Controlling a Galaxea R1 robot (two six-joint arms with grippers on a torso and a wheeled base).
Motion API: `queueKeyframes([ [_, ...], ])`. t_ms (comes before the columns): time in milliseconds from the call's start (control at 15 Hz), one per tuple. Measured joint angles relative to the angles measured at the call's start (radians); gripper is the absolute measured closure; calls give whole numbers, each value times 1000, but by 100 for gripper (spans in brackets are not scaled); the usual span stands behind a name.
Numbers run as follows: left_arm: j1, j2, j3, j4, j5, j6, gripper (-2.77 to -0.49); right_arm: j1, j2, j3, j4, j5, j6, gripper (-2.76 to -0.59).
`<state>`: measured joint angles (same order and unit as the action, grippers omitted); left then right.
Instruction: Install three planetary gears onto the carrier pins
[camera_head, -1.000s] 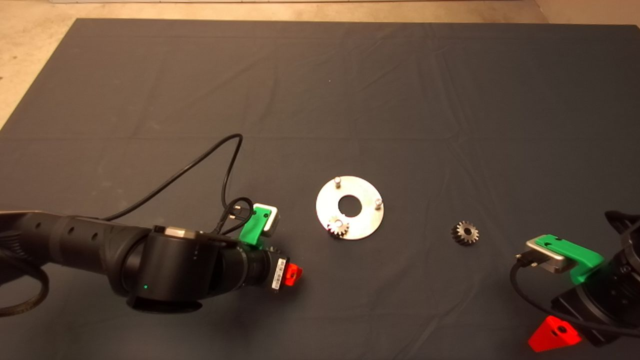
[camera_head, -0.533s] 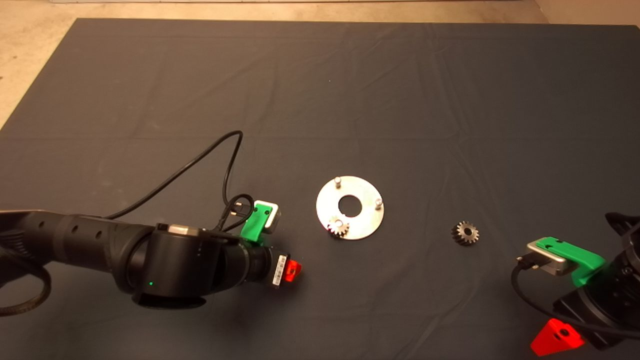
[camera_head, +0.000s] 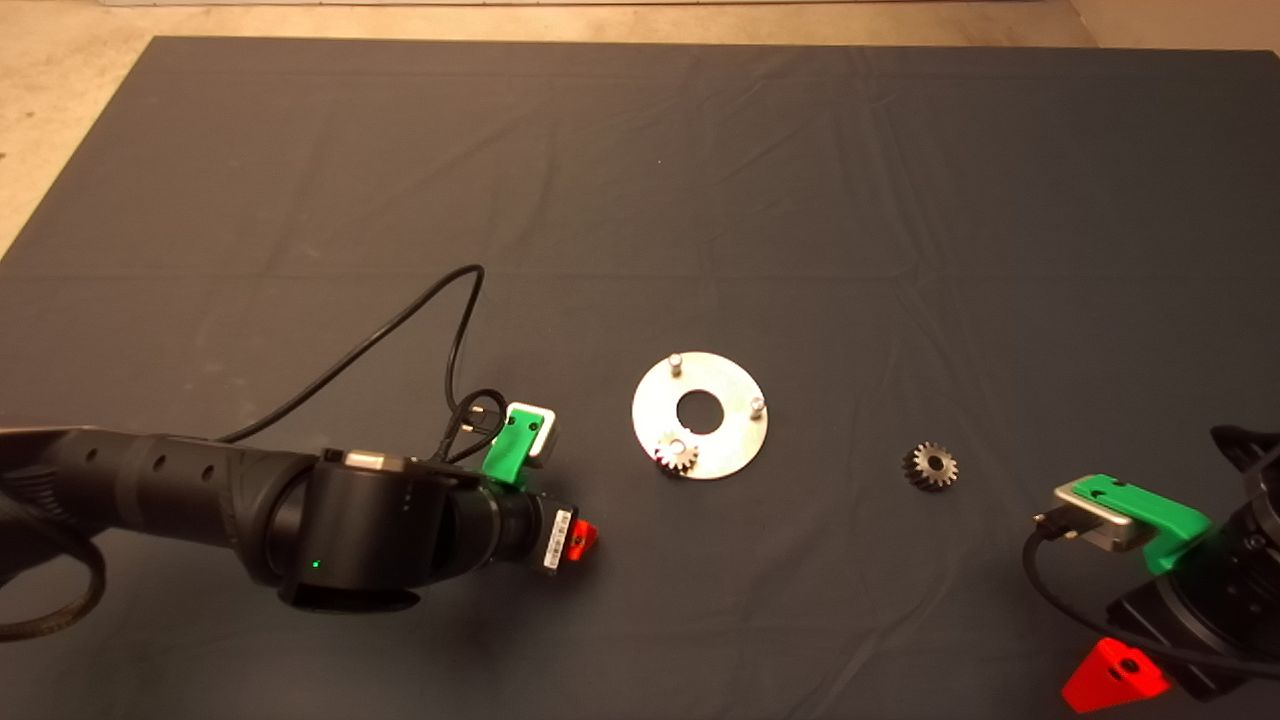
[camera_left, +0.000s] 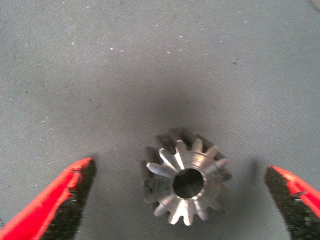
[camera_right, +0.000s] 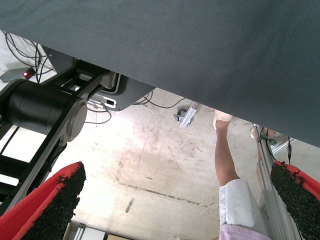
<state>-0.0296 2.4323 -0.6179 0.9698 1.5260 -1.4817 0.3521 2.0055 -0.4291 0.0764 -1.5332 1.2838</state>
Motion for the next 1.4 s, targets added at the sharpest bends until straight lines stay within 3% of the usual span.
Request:
queueKeyframes([
  [600,17,0,-12,38,0,17,-204,0,0,0,1,0,0,-275],
  [1400,30,-11,-15,53,0,33,-166,0,0,0,2,0,0,-275],
])
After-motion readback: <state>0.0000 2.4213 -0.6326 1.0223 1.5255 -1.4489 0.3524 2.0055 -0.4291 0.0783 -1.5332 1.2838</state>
